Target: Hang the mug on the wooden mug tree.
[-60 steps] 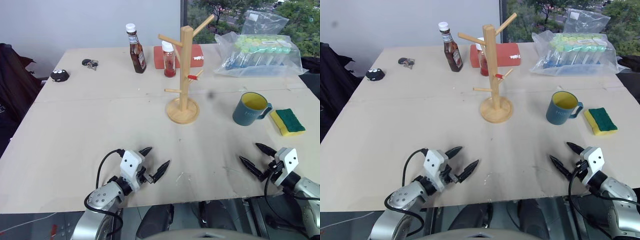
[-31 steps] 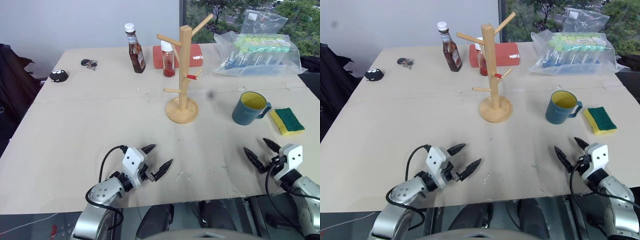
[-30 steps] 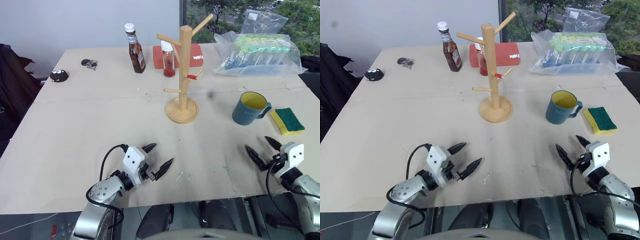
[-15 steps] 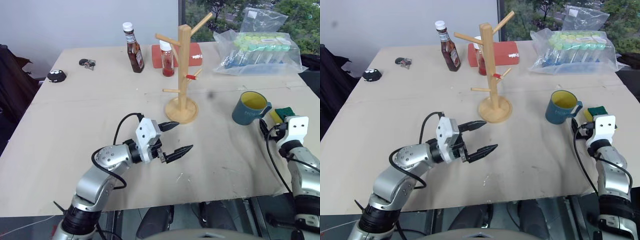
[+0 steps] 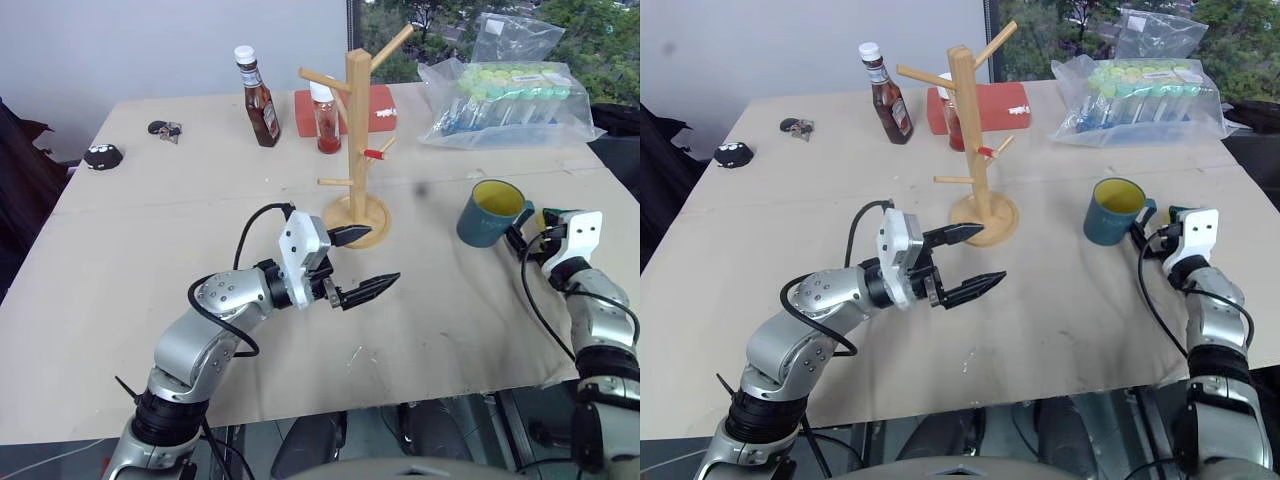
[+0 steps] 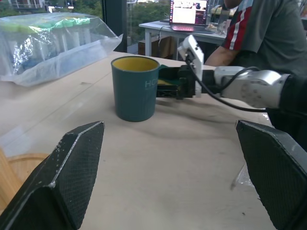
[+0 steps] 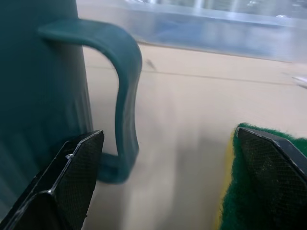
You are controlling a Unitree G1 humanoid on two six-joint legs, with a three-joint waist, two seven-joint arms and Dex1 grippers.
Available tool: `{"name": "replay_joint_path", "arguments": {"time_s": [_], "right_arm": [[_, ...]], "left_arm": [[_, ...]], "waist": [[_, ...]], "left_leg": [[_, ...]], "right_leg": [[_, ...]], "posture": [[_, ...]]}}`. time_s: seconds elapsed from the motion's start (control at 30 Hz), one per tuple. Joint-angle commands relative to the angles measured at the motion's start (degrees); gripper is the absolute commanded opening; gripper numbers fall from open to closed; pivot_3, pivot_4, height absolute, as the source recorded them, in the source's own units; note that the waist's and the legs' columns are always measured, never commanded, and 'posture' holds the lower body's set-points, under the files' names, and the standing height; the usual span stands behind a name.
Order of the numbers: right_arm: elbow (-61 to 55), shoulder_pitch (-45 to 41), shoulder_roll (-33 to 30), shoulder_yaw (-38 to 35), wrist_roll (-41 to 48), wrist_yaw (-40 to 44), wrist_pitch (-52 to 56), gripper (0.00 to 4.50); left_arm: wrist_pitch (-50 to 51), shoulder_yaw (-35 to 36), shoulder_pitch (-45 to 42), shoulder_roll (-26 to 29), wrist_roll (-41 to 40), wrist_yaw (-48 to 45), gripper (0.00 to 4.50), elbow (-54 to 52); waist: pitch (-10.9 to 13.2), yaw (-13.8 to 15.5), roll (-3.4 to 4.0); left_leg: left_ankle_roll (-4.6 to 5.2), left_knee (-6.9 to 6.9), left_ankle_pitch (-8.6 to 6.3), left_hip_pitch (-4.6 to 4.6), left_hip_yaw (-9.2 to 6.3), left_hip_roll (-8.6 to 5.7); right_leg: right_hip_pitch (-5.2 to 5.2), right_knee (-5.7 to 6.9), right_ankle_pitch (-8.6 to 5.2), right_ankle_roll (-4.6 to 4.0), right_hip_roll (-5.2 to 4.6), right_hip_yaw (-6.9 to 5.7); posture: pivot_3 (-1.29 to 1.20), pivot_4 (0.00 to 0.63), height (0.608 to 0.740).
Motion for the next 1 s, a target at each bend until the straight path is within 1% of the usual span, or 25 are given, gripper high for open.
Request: {"name": "replay_joint_path", "arguments": {"time_s": [0.03,0.1,0.17,0.2,0.27,0.3,0.33,0.37,0.47,0.6,0.73,0.87,0.93,1.0], "right_arm": [[4.9,-3.6,-1.7,0.0,1.0,4.8,-2.8,4.23],[8.1,-5.6,-2.4,0.1,0.4,6.1,-4.1,3.66],[10.0,-7.1,-2.9,0.1,0.5,7.4,-4.5,2.76],[10.7,-7.6,-3.0,0.1,0.5,8.0,-4.7,2.10],[11.4,-8.2,-3.3,0.2,0.5,8.9,-4.8,1.28],[11.5,-8.4,-3.3,0.1,0.5,9.1,-4.9,0.72],[11.4,-8.4,-3.3,0.1,0.5,9.4,-5.0,0.26],[11.2,-8.4,-3.4,0.1,0.6,9.5,-5.0,0.12],[8.7,-7.8,-3.5,-0.1,1.1,9.9,-4.2,0.12],[-1.6,-4.8,-4.5,0.9,2.2,11.9,0.4,0.12],[-18.7,-0.1,-7.4,3.2,4.0,13.4,11.4,0.12],[-36.3,3.1,-12.3,6.0,6.9,15.7,23.7,0.12],[-46.1,2.1,-16.2,8.1,9.5,16.5,33.0,0.12],[-53.0,-0.1,-19.9,10.2,11.3,17.0,40.7,0.12]], "left_arm": [[-0.3,1.9,-0.9,0.4,-1.0,-0.1,4.50,-0.8],[-0.3,2.0,-1.1,0.5,-0.8,-0.2,4.50,-0.8],[-0.6,2.1,-1.2,0.6,-0.5,-0.2,4.50,-0.9],[-0.6,2.2,-1.2,0.6,-0.3,0.0,4.50,-1.0],[-0.9,2.4,-1.2,0.3,0.2,0.7,4.50,-1.2],[-1.2,2.4,-1.2,0.1,0.5,1.0,4.50,-1.3],[-1.5,2.5,-1.2,-0.1,0.7,1.2,4.50,-1.3],[-1.6,2.4,-1.1,-0.3,0.8,1.4,4.50,-1.3],[-2.2,2.2,-0.7,-0.9,1.0,1.8,4.50,-1.5],[-3.5,3.2,0.1,-2.5,0.8,3.1,4.50,-1.3],[-5.8,5.4,2.9,-6.3,-0.6,5.7,4.50,-1.3],[-11.3,6.5,8.3,-8.6,-0.5,4.5,4.50,-0.9],[-15.2,7.4,10.7,-10.3,-0.8,3.4,4.50,-0.1],[-17.5,8.3,11.9,-12.4,-2.2,3.3,4.50,0.0]], "waist": [[0.0,0.0,0.00],[0.0,0.0,0.00],[0.0,0.0,-0.01],[0.0,0.0,-0.01],[0.0,0.0,-0.01],[0.0,0.1,-0.01],[0.0,0.1,-0.01],[0.0,0.1,-0.01],[0.0,0.1,-0.01],[0.0,0.2,0.01],[0.0,0.2,0.04],[0.0,0.3,0.08],[0.0,0.3,0.08],[0.0,0.5,0.08]], "left_leg": [[0.00,0.00,0.00,0.00,0.01,0.00],[0.00,0.00,0.00,0.00,0.02,-0.01],[0.00,0.00,0.00,0.00,0.02,-0.01],[0.00,0.00,0.00,0.00,0.02,-0.01],[0.00,-0.01,0.00,0.00,0.01,-0.01],[0.00,-0.01,0.00,0.00,0.01,0.00],[0.00,-0.01,0.00,0.00,0.01,0.00],[0.00,-0.01,0.00,0.00,0.01,-0.01],[0.00,-0.02,0.00,-0.01,0.02,-0.02],[0.00,-0.03,-0.01,-0.01,-0.01,-0.02],[-0.01,-0.04,-0.01,-0.05,-0.02,-0.02],[-0.01,-0.03,-0.01,-0.23,-0.03,-0.02],[-0.01,-0.01,0.00,-0.49,-0.03,-0.01],[-0.02,0.10,0.00,-0.94,-0.01,-0.03]], "right_leg": [[0.00,0.00,0.00,0.00,0.00,0.01],[0.00,-0.01,0.00,0.00,0.00,0.01],[0.00,-0.02,0.01,0.00,-0.01,0.02],[0.00,-0.03,0.01,0.00,-0.01,0.02],[0.00,-0.03,0.01,-0.01,-0.01,0.02],[0.00,-0.03,0.01,-0.01,-0.01,0.02],[0.00,-0.03,0.01,-0.01,-0.02,0.02],[0.00,-0.03,0.01,-0.01,-0.02,0.02],[0.00,-0.04,0.01,-0.01,-0.04,0.04],[-0.01,-0.03,0.01,-0.01,-0.04,0.04],[-0.07,-0.03,0.01,0.00,-0.06,0.03],[-0.29,0.00,0.01,0.00,-0.07,0.03],[-0.55,0.02,0.02,0.00,-0.08,0.05],[-0.97,0.07,0.04,0.00,-0.11,0.07]], "posture": [[0.00,0.150,0.737],[0.00,0.150,0.737],[0.00,0.150,0.737],[0.00,0.150,0.737],[0.00,0.150,0.737],[0.00,0.150,0.737],[0.00,0.150,0.737],[0.00,0.150,0.737],[0.00,0.150,0.737],[0.00,0.150,0.737],[0.00,0.150,0.737],[0.00,0.150,0.737],[0.00,0.150,0.737],[0.00,0.150,0.737]]}}
